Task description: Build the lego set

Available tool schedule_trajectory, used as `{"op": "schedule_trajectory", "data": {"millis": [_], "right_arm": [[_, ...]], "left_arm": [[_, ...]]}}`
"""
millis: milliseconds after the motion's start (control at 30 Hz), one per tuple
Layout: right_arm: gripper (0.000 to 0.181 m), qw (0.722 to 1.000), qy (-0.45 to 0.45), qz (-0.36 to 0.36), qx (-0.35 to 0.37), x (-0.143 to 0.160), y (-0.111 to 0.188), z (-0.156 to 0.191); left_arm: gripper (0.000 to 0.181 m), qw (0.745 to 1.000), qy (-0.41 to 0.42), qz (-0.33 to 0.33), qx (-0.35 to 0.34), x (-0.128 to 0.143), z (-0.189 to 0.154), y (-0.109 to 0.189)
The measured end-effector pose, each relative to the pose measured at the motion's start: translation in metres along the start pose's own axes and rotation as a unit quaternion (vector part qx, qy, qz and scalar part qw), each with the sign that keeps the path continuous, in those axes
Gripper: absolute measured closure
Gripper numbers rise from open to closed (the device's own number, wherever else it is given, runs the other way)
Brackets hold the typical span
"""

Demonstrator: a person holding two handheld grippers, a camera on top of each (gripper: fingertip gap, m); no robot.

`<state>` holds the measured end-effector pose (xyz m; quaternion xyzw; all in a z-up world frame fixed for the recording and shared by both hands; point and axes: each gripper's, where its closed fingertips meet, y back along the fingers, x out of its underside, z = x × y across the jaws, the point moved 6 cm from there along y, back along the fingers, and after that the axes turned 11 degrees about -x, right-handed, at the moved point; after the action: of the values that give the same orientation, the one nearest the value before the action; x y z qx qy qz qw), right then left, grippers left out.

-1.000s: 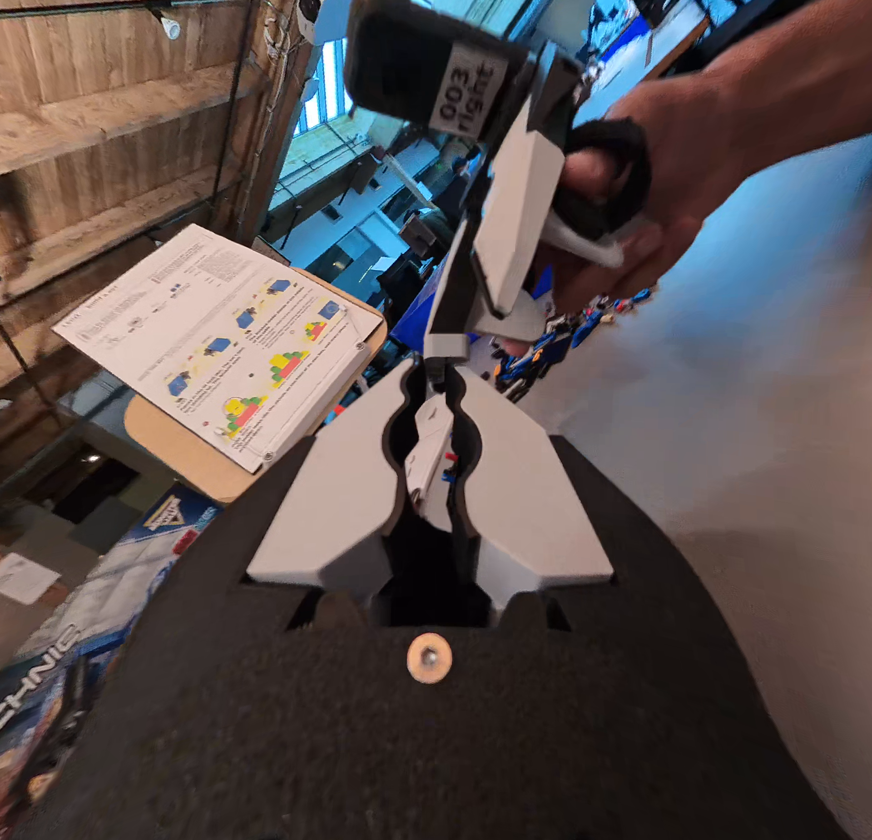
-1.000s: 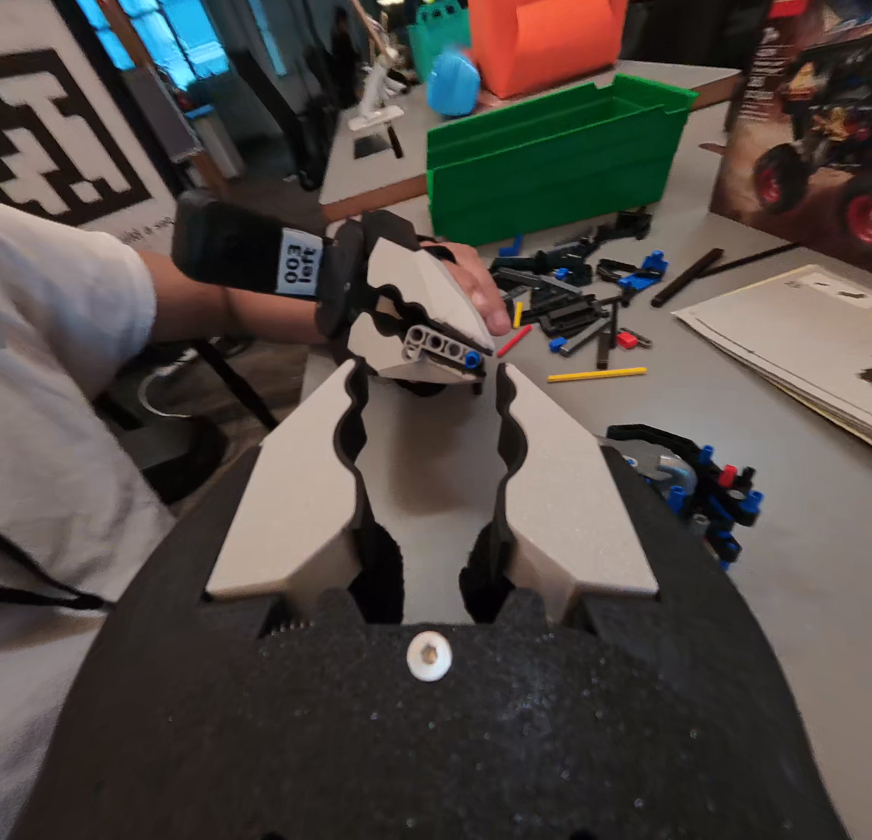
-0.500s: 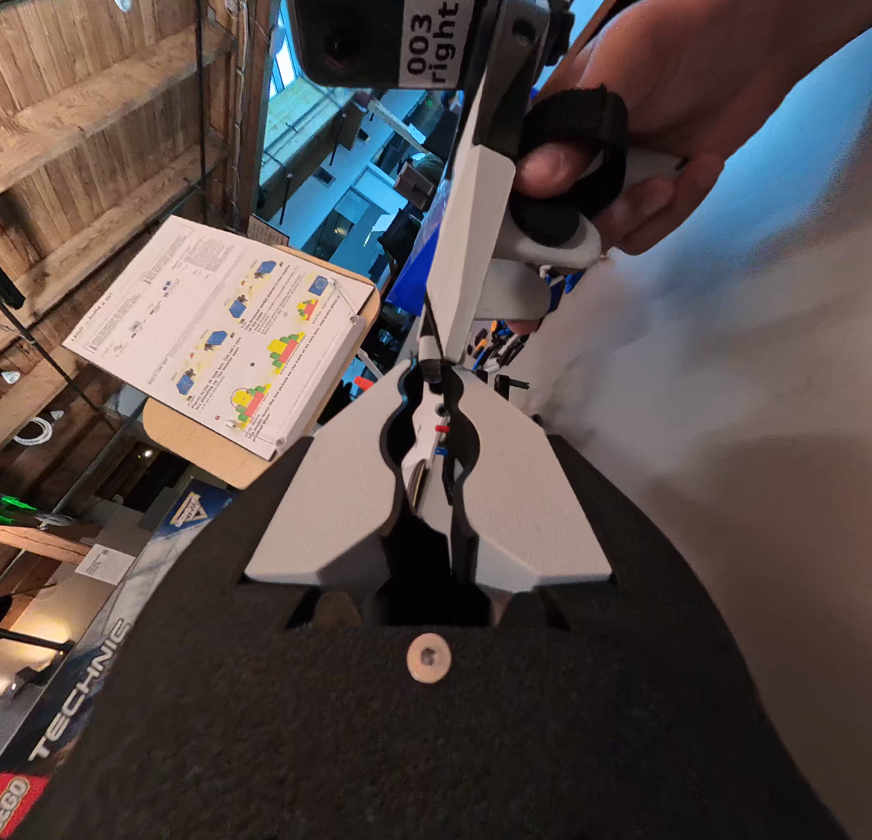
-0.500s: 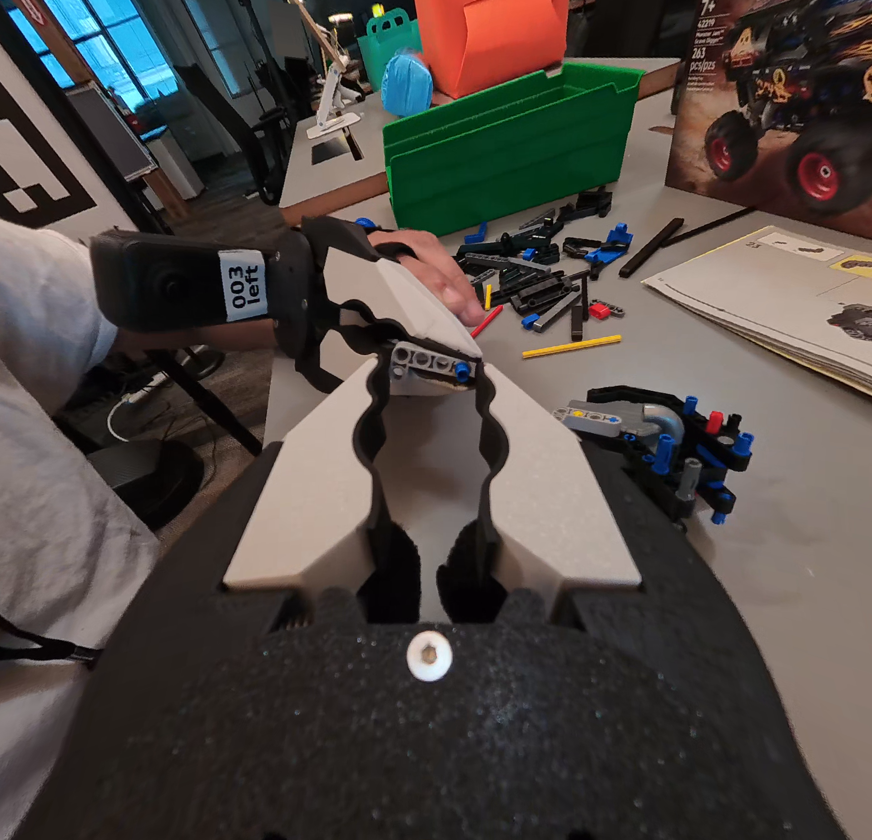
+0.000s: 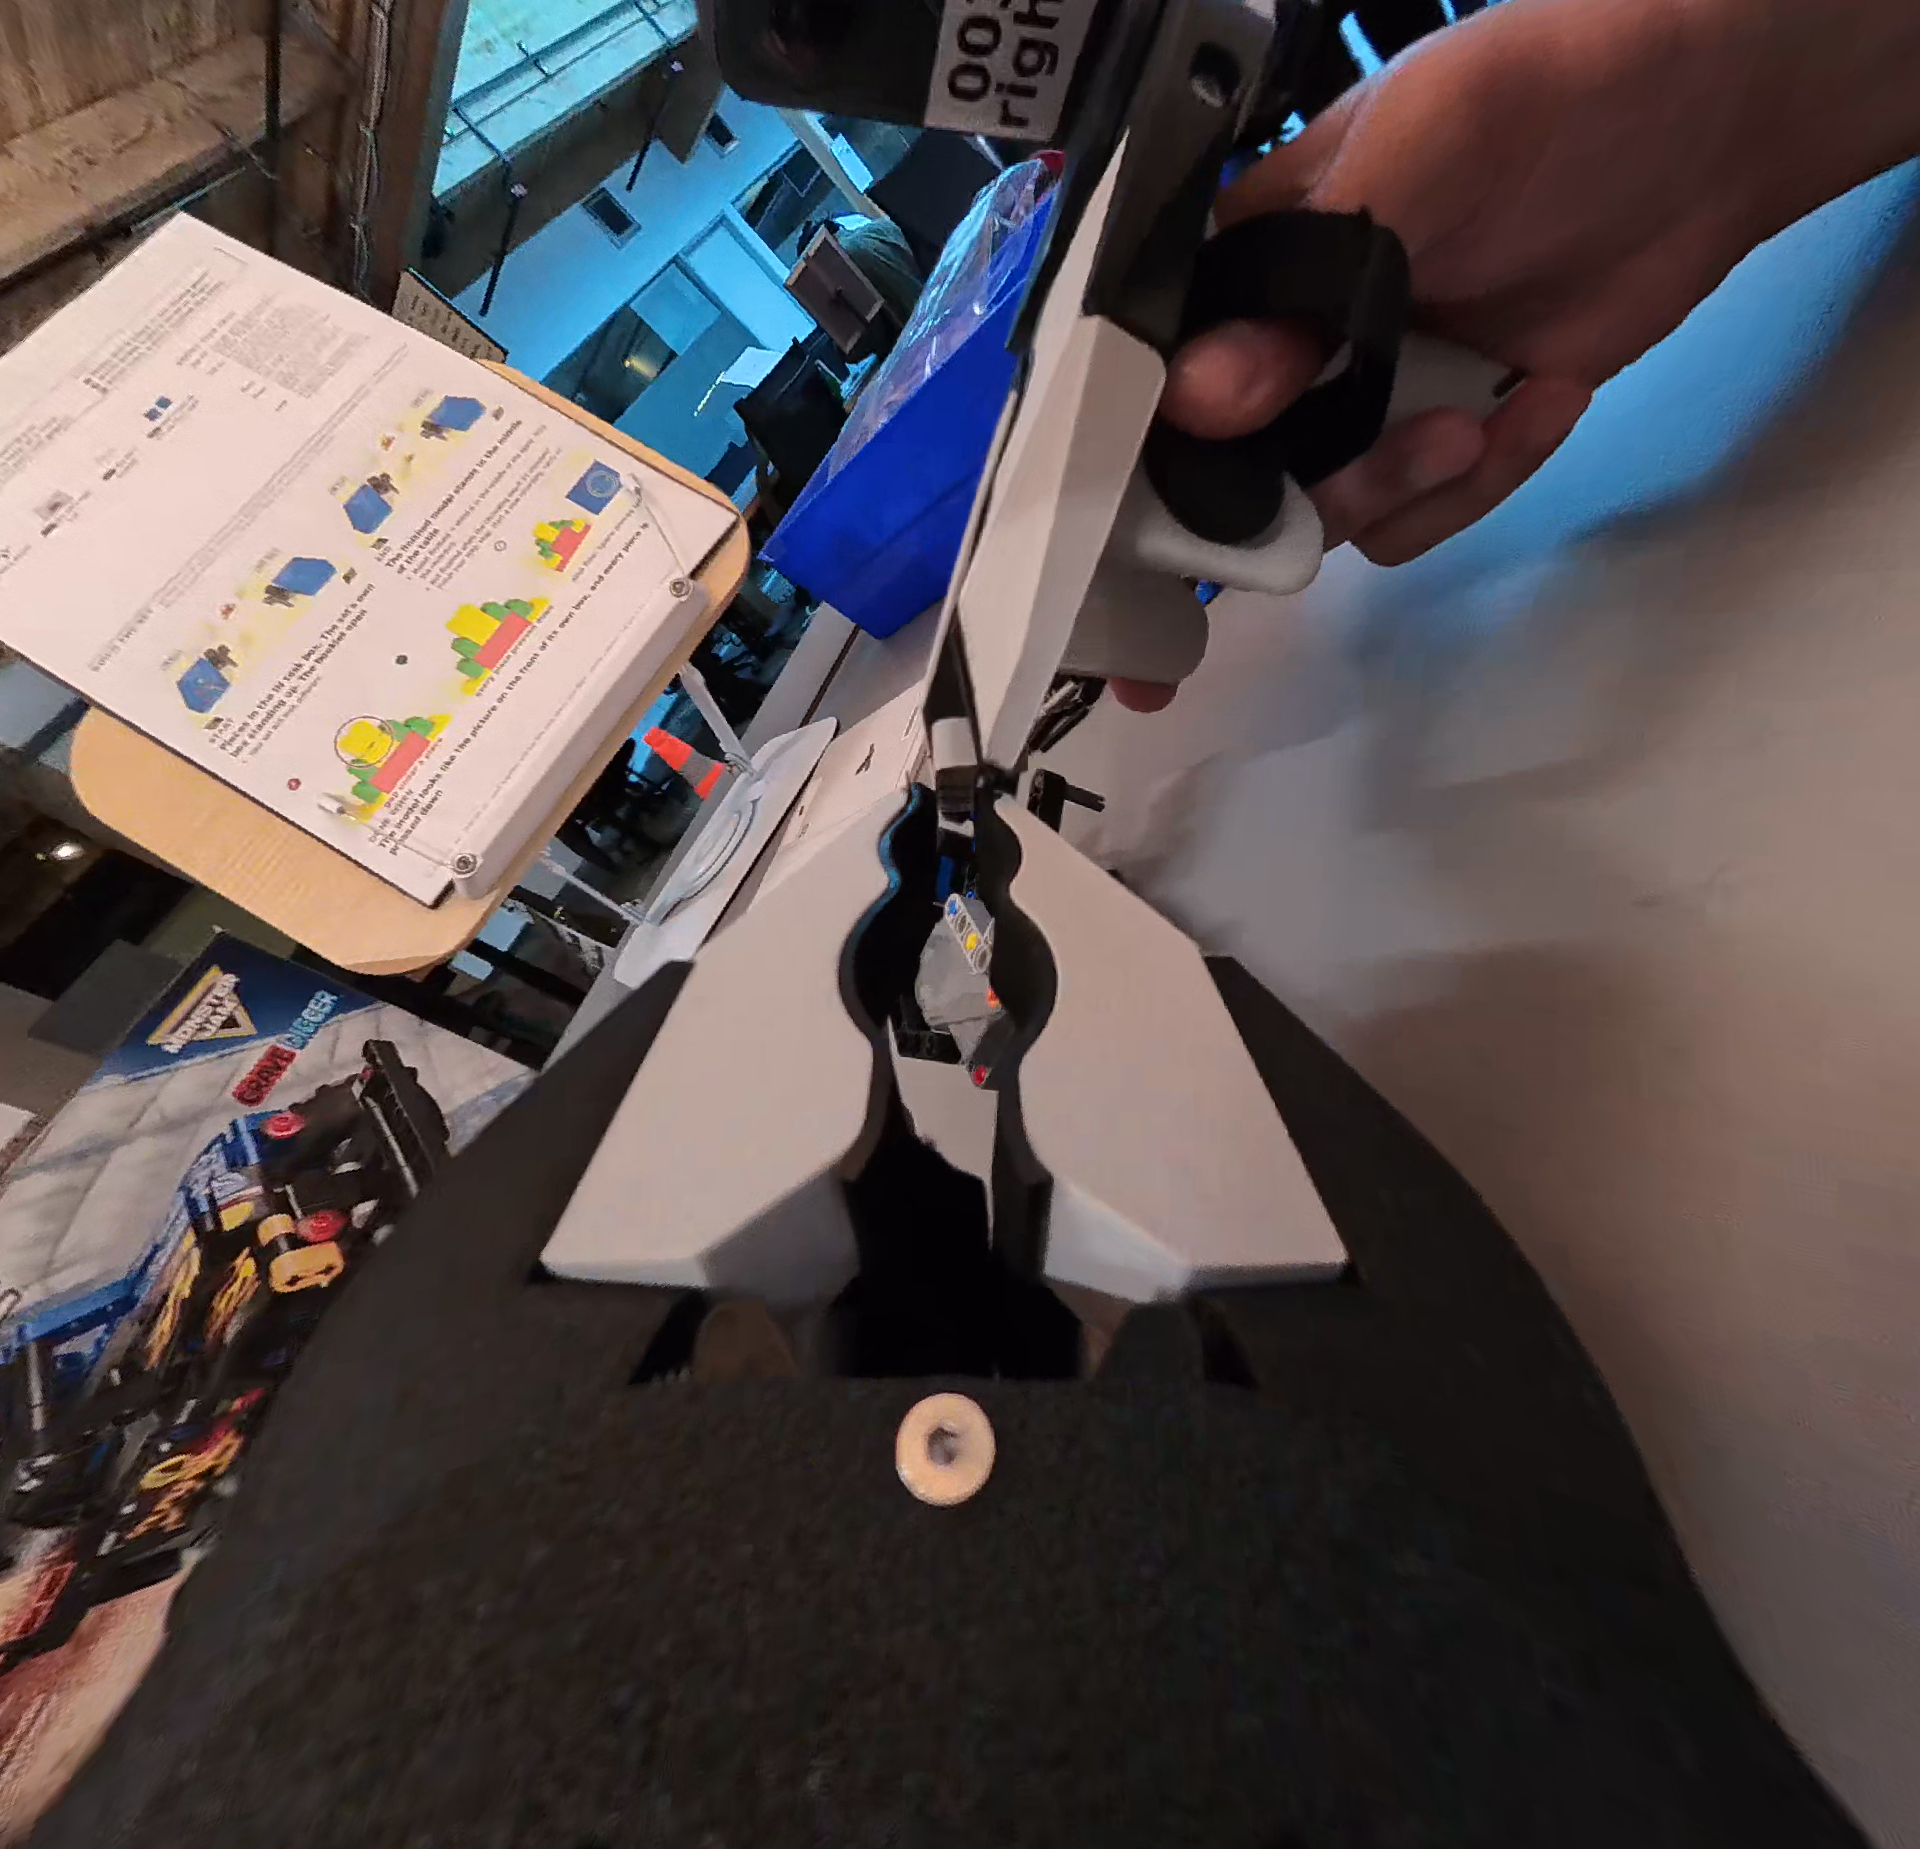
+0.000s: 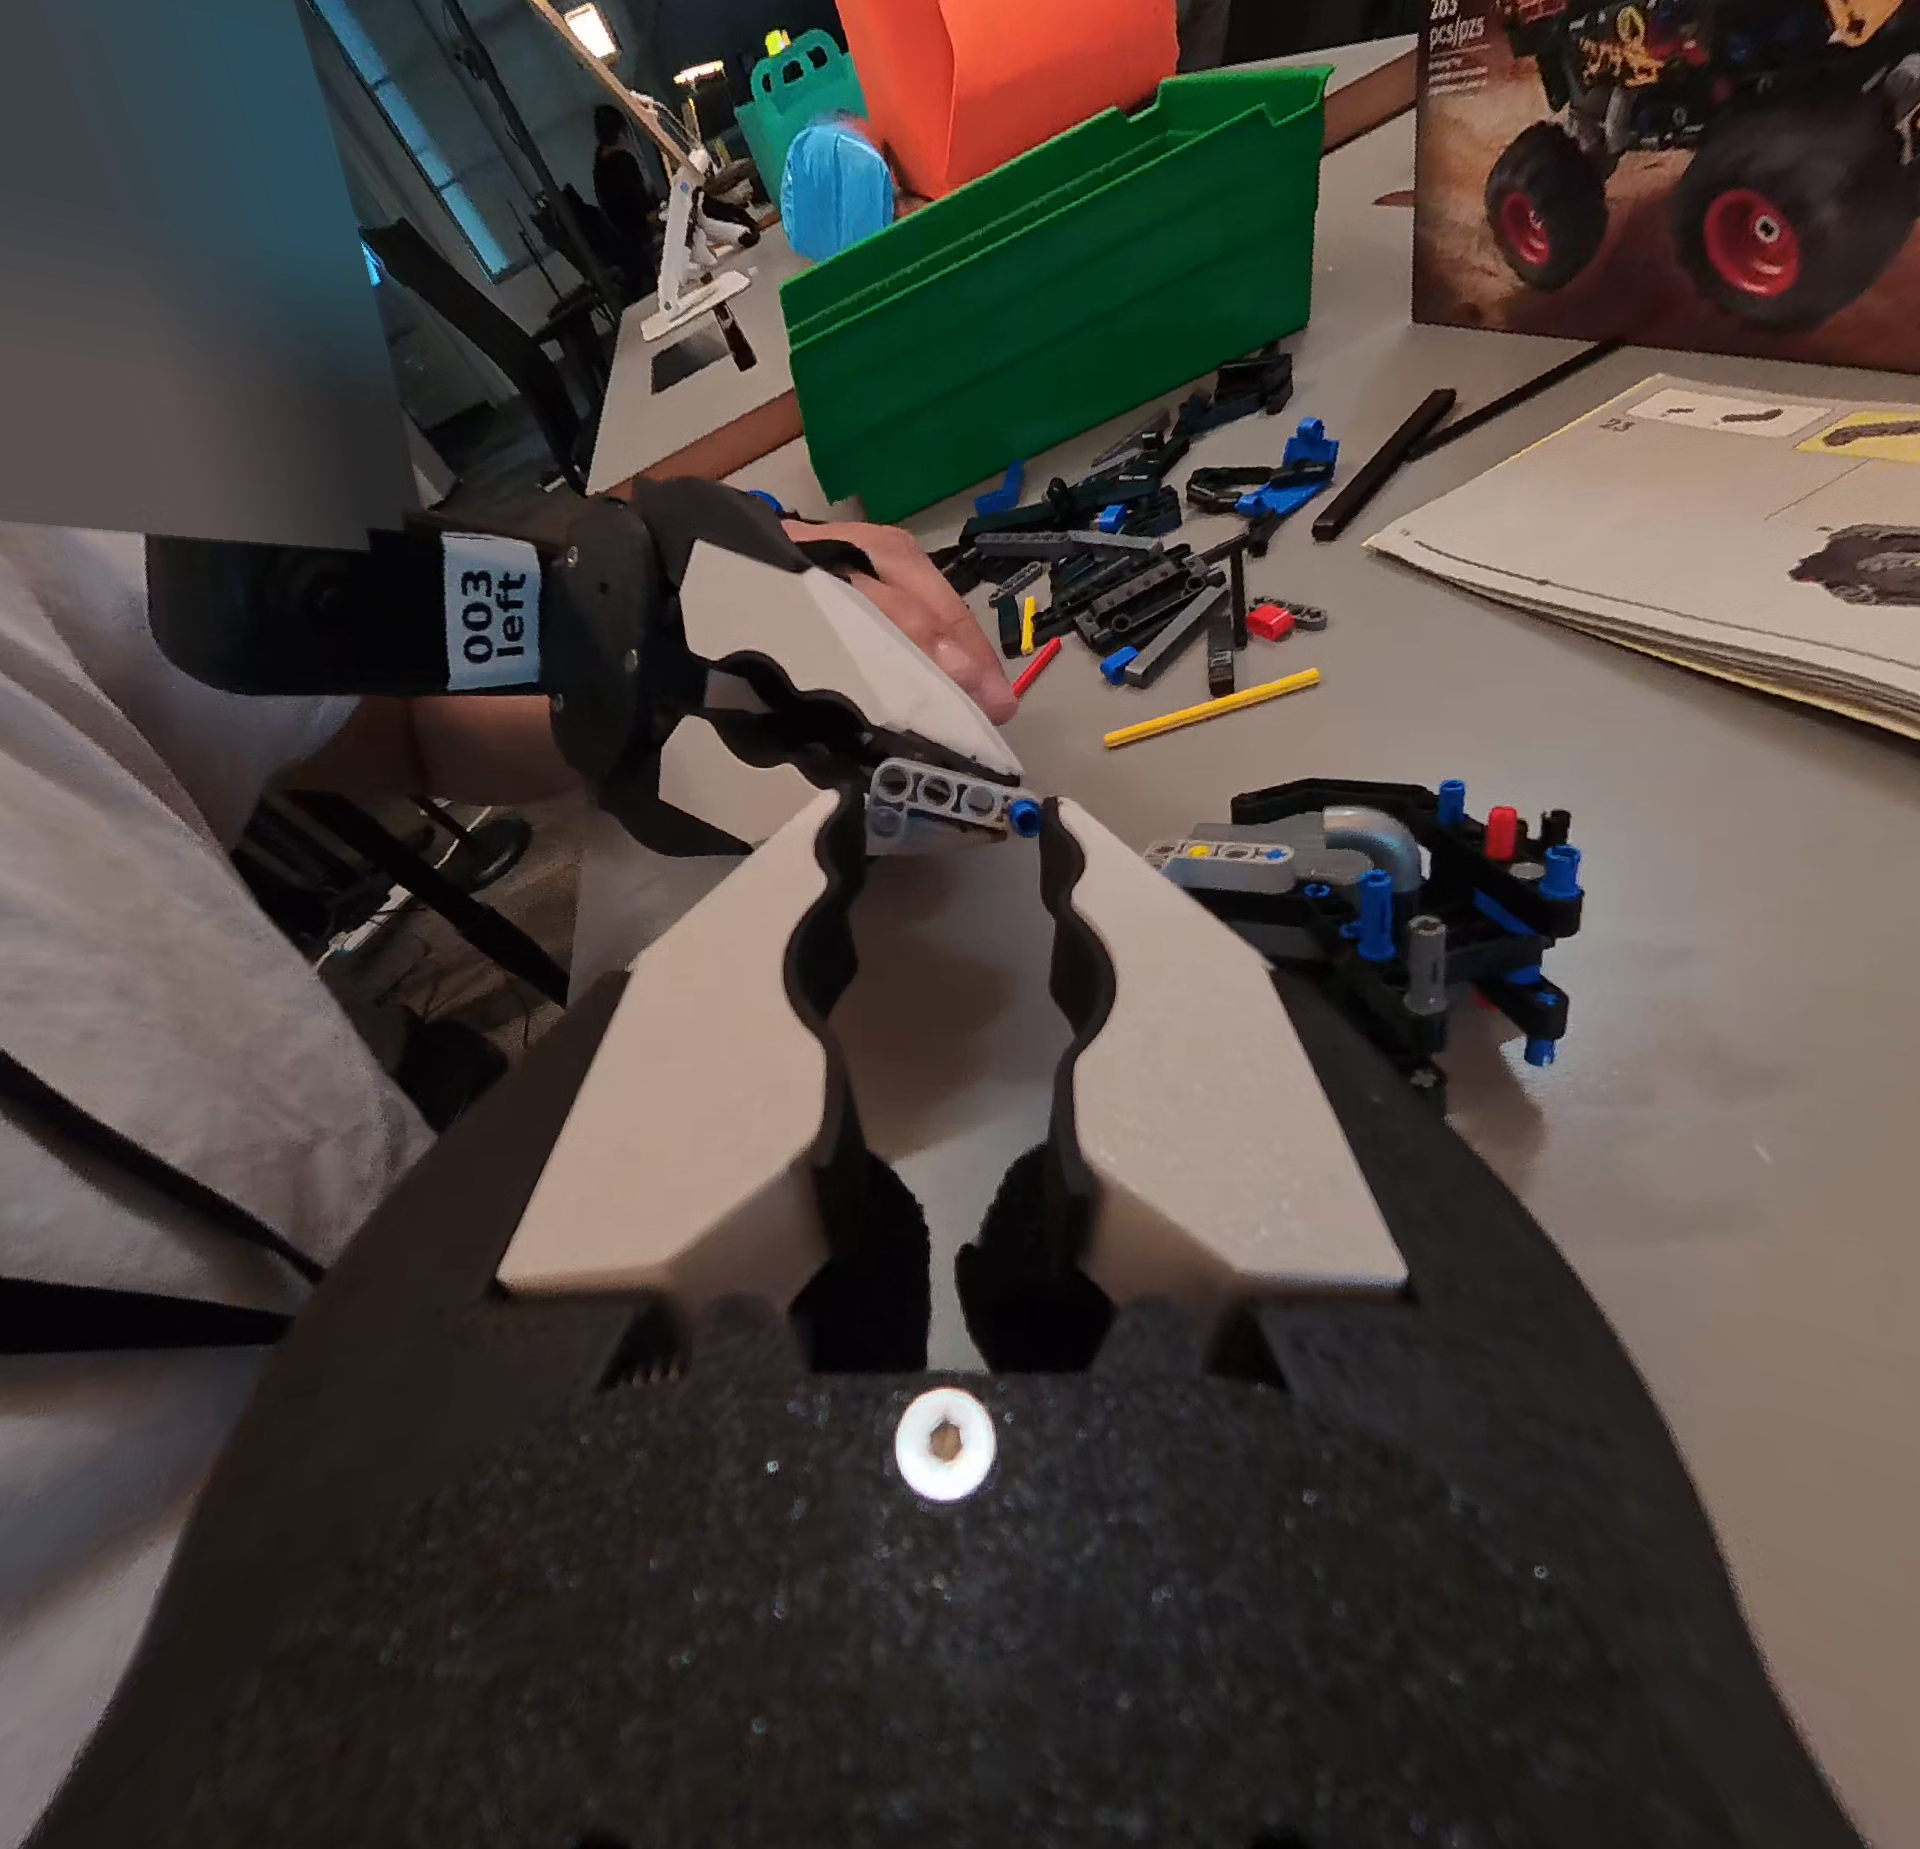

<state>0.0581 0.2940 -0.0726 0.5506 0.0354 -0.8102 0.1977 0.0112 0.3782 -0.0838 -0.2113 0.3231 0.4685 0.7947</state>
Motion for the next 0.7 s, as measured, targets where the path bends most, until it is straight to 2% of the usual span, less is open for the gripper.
{"op": "schedule_trajectory", "data": {"millis": [167, 300, 567, 700], "right_arm": [[0.149, 0.999, 0.021, 0.012, 0.026, -0.003, -0.002, -0.005], [0.148, 0.999, 0.004, 0.029, 0.040, 0.003, -0.005, -0.009], [0.149, 0.996, -0.004, 0.057, 0.070, 0.010, -0.013, -0.014], [0.149, 0.994, -0.008, 0.070, 0.087, 0.015, -0.013, -0.017]], "left_arm": [[0.181, 1.000, 0.000, 0.021, -0.001, 0.005, 0.004, -0.001], [0.168, 1.000, -0.016, 0.019, 0.013, 0.008, -0.001, -0.001], [0.165, 0.999, -0.045, 0.019, 0.021, 0.005, -0.010, -0.002], [0.167, 0.996, -0.064, 0.058, 0.018, 0.008, -0.014, -0.003]]}}
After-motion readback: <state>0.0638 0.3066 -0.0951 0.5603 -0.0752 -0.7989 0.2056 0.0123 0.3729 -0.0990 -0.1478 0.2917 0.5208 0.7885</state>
